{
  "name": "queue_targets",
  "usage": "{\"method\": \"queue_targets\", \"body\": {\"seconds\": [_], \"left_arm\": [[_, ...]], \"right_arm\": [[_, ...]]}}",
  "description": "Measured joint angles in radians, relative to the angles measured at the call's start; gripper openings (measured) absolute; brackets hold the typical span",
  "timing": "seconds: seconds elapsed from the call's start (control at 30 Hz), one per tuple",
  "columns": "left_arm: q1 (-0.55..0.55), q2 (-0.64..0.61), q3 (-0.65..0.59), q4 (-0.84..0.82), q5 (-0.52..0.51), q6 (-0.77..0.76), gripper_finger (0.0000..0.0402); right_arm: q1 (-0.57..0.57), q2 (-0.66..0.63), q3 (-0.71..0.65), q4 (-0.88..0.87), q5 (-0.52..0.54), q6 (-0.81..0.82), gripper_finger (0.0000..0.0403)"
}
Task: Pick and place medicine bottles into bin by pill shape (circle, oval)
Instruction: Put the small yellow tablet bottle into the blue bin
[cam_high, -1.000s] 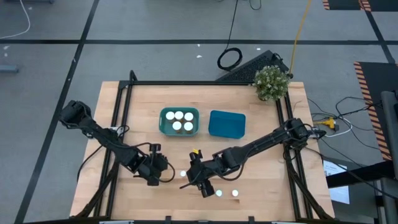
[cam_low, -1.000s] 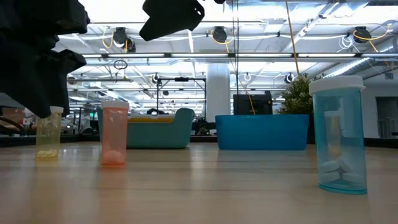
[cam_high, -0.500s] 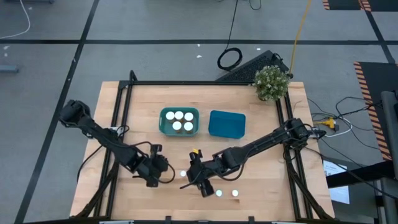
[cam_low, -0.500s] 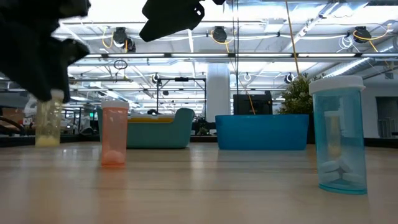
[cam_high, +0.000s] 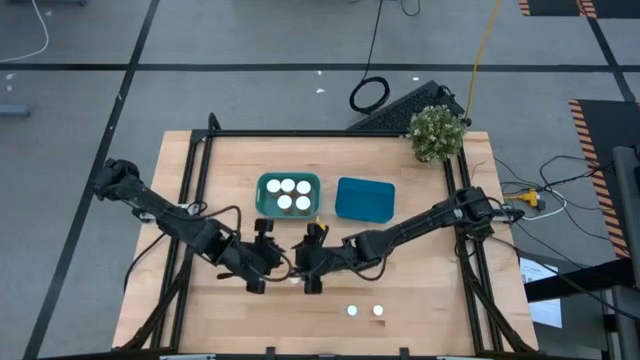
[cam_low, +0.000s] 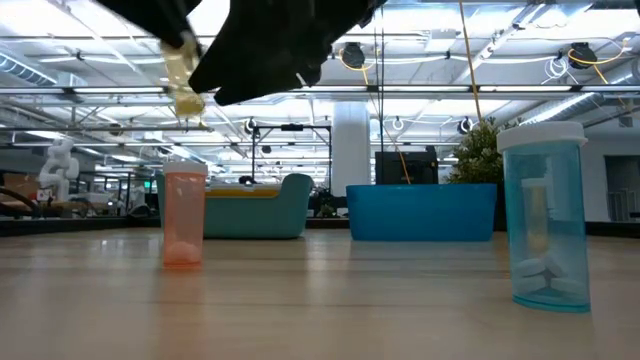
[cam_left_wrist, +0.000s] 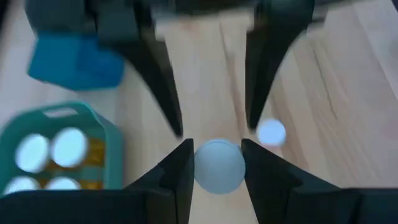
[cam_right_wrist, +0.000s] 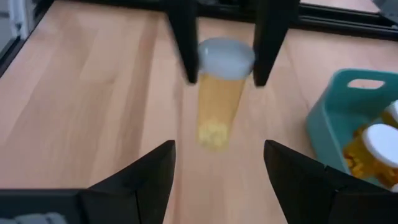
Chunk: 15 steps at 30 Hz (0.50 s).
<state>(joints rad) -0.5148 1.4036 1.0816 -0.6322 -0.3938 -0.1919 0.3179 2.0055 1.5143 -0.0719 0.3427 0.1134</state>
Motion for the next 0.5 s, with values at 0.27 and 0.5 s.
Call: {"method": "queue_targets", "body": {"seconds": [0.27, 0.5], "left_arm": [[0.047, 0.000, 0.032, 0.066, -0.008, 0.100, 0.0125], [0.056, 0.000, 0.032, 0.065, -0.008, 0.105, 0.0125]], "right_arm": [[-0.013, -0.001, -0.001, 0.036, 0.000, -0.002, 0.0238], [-0.016, -0.001, -0.001, 0.053, 0.039, -0.006, 0.0202]]}}
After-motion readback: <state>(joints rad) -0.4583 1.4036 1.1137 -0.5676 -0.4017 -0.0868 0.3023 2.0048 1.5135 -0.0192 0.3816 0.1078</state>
